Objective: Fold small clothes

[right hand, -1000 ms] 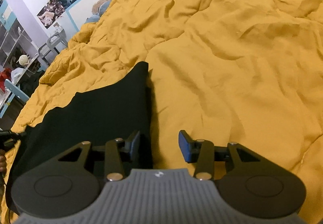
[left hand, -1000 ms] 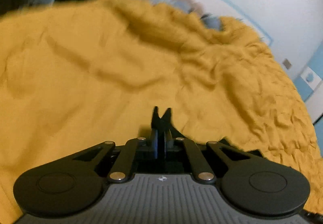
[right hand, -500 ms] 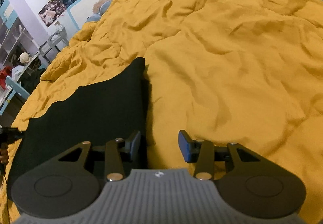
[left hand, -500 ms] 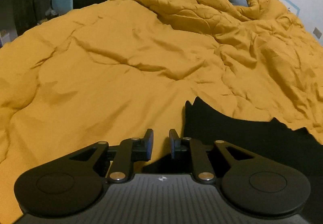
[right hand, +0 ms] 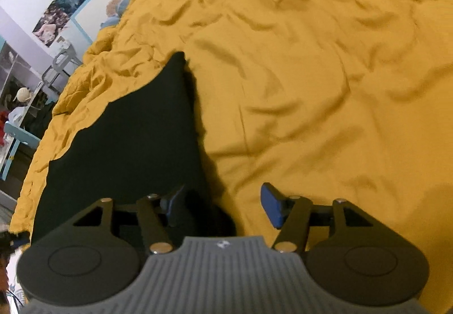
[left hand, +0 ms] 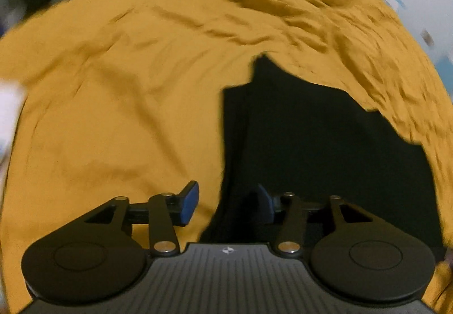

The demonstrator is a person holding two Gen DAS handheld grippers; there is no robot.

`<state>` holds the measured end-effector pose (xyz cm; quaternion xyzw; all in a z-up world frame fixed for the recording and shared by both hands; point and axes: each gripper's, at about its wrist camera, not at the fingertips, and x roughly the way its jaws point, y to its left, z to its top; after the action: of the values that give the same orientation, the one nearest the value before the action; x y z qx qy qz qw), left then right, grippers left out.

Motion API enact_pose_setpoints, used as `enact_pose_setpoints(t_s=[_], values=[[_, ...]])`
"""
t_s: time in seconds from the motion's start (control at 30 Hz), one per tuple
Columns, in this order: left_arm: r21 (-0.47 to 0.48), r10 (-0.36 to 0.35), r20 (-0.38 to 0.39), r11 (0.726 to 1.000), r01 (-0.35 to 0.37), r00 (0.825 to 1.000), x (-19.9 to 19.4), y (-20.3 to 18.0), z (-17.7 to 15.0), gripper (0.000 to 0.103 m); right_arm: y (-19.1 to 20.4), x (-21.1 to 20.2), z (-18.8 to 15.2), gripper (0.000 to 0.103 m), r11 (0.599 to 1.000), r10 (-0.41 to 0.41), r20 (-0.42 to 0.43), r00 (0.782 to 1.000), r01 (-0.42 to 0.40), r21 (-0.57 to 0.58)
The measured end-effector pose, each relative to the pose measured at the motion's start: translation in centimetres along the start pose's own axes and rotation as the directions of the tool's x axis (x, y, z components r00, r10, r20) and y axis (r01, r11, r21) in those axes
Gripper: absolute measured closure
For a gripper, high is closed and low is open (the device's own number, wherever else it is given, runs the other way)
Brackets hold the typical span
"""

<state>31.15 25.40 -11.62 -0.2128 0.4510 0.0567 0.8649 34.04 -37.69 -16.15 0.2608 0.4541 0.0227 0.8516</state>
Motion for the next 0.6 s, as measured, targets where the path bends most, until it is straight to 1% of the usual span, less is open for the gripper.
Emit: enact_pose_setpoints(t_s=[0.07,0.1,0.13,0.23,0.33,0.37,0.43,0.47,0.5,0.53,0.57,0.6], values=[[-0.143,-0.032,0.000,0.989,0.032,0.999,-0.8,1.7,-1.9,0.040,-0.7,-1.0,-1.4,0.046,0.999,0.012,0.000,1.000,-0.012,0.037],[-0.205,-0.053,0.008,0.977,0.053,0.999,-1.3,2.4,-3.0,0.034,-1.1,-1.4,-2.0,0.046,0.998,0.027,0.001,1.000,-0.027,0.059],[-0.255,-0.067,0.019,0.964,0.069,0.998,-1.7,2.9,-3.9,0.032,-1.5,-1.7,-2.5,0.046,0.996,0.037,0.002,0.999,-0.037,0.080],[-0.346,-0.065,0.012,0.936,0.065,0.998,-1.9,3.7,-5.8,0.031,-2.6,-2.2,-3.4,0.046,0.982,0.074,0.021,0.997,-0.076,0.172],[-0.421,-0.107,0.020,0.901,0.105,0.994,-1.2,4.0,-6.8,0.032,-2.7,-2.1,-3.6,0.048,0.966,0.108,0.036,0.994,-0.113,0.230],[-0.454,-0.111,0.034,0.884,0.114,0.993,-0.8,4.1,-6.8,0.033,-2.5,-1.8,-3.6,0.053,0.961,0.128,0.038,0.991,-0.133,0.244],[-0.498,-0.120,0.065,0.856,0.136,0.991,0.1,4.1,-6.7,0.044,-2.3,-1.0,-3.6,0.054,0.947,0.164,0.041,0.986,-0.169,0.272],[-0.510,-0.115,0.076,0.849,0.138,0.990,0.5,4.0,-6.7,0.047,-2.1,-0.6,-3.6,0.058,0.941,0.175,0.043,0.984,-0.180,0.285],[-0.514,-0.097,0.086,0.849,0.127,0.992,0.6,3.7,-6.8,0.054,-2.0,-0.2,-3.5,0.068,0.939,0.173,0.044,0.984,-0.178,0.293],[-0.507,-0.081,0.085,0.855,0.113,0.993,0.9,3.3,-6.7,0.064,-1.9,0.2,-3.4,0.076,0.940,0.168,0.044,0.985,-0.173,0.295],[-0.484,-0.065,0.080,0.870,0.096,0.995,1.1,2.9,-6.4,0.069,-1.7,0.5,-3.3,0.091,0.940,0.164,0.039,0.986,-0.168,0.298],[-0.448,-0.052,0.081,0.890,0.083,0.995,1.2,2.4,-6.2,0.079,-1.6,0.6,-3.2,0.098,0.939,0.163,0.037,0.986,-0.166,0.300]])
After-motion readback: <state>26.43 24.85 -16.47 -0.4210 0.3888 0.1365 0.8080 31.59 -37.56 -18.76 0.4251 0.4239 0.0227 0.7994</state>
